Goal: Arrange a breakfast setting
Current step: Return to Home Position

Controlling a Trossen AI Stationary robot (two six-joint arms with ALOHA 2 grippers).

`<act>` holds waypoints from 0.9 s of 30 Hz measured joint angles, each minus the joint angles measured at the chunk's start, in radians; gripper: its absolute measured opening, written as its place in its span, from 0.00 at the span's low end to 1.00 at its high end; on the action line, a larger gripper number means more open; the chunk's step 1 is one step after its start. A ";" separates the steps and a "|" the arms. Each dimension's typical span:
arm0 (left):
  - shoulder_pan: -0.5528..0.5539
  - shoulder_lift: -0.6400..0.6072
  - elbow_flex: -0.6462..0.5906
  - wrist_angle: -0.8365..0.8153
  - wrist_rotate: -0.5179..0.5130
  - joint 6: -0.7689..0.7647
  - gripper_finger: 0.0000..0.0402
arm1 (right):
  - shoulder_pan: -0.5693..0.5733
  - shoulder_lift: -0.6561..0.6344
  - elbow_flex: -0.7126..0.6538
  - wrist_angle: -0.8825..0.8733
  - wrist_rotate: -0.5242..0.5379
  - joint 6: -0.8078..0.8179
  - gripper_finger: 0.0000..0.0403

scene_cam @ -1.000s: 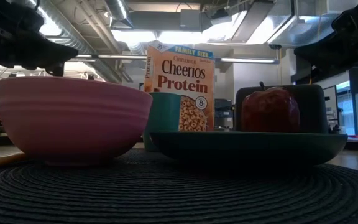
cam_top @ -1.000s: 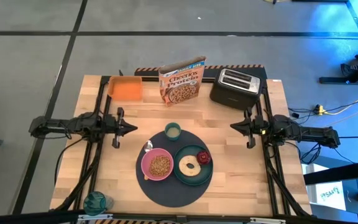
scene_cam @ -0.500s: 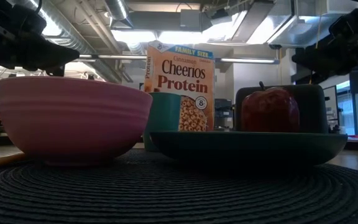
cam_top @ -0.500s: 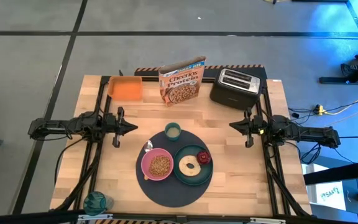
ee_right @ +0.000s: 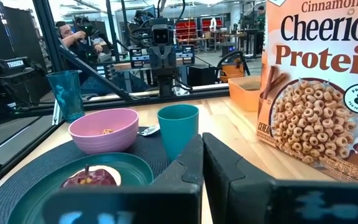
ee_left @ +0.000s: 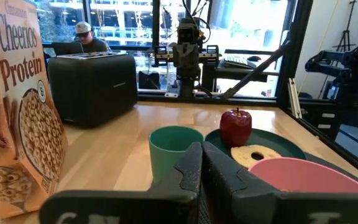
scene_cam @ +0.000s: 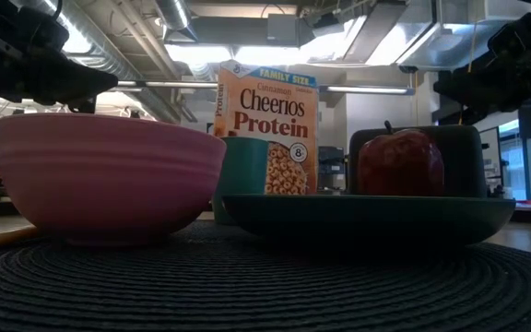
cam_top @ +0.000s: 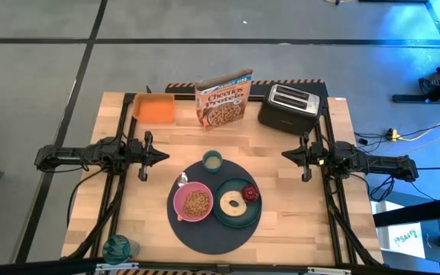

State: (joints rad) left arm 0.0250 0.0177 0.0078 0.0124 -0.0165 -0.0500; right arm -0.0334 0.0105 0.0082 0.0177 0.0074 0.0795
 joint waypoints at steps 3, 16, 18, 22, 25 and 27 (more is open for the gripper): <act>0.000 0.000 0.000 0.000 0.000 0.000 0.02 | 0.000 0.000 0.000 0.000 0.000 0.001 0.00; 0.000 0.000 0.000 0.000 0.000 0.000 0.01 | 0.000 0.000 0.000 -0.002 0.000 0.001 0.00; 0.000 0.000 0.000 0.000 -0.001 0.000 0.02 | 0.000 0.000 0.000 -0.002 0.000 0.001 0.00; 0.000 0.000 0.000 0.000 -0.001 0.000 0.02 | 0.000 0.000 0.000 -0.002 0.000 0.001 0.00; 0.000 0.000 0.000 0.000 -0.001 0.000 0.02 | 0.000 0.000 0.000 -0.002 0.000 0.001 0.00; 0.000 0.000 0.000 0.000 -0.001 0.000 0.02 | 0.000 0.000 0.000 -0.002 0.000 0.001 0.00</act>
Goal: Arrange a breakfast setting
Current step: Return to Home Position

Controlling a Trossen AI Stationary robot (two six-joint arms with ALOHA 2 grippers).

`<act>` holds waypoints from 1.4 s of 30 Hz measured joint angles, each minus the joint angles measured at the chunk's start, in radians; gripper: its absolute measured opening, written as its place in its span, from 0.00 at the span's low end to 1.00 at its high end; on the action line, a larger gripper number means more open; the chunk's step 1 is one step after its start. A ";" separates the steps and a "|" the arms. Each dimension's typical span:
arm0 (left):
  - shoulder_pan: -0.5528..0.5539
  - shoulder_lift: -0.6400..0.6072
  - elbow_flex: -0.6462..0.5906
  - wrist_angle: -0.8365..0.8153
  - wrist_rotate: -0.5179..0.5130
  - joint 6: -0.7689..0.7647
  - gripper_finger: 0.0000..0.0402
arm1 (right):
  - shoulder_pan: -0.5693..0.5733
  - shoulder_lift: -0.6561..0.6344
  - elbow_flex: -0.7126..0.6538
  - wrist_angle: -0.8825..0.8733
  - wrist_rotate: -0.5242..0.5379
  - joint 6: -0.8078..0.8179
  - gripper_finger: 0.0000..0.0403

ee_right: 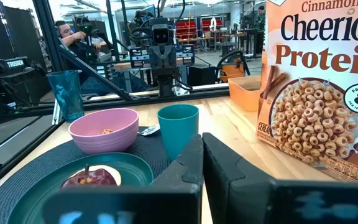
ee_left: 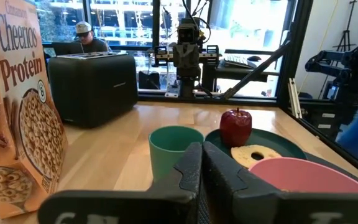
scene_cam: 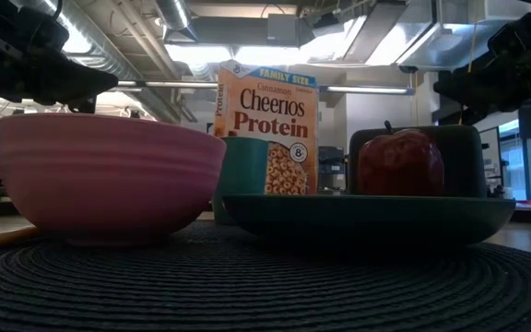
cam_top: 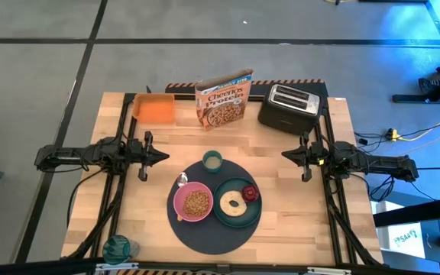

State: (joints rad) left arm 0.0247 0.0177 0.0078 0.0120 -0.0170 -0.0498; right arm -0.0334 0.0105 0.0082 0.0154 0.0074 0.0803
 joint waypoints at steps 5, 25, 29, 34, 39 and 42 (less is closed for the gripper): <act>0.000 0.000 0.000 0.000 0.000 0.000 0.01 | 0.000 0.000 0.000 0.000 0.000 0.000 0.00; 0.000 0.000 0.000 0.000 0.000 0.000 0.03 | 0.000 0.000 0.000 0.000 0.000 0.000 0.00; 0.000 0.000 0.000 0.000 0.000 0.000 0.03 | 0.000 0.000 0.000 -0.001 0.000 0.000 0.00; 0.000 0.000 0.000 0.000 0.000 0.000 0.03 | 0.000 0.000 0.000 -0.001 0.000 0.000 0.00; 0.000 0.000 0.000 0.000 0.000 0.000 0.03 | 0.000 0.000 0.000 -0.001 0.000 0.000 0.00; 0.000 0.000 0.000 0.000 0.000 0.000 0.03 | 0.000 0.000 0.000 -0.001 0.000 0.000 0.00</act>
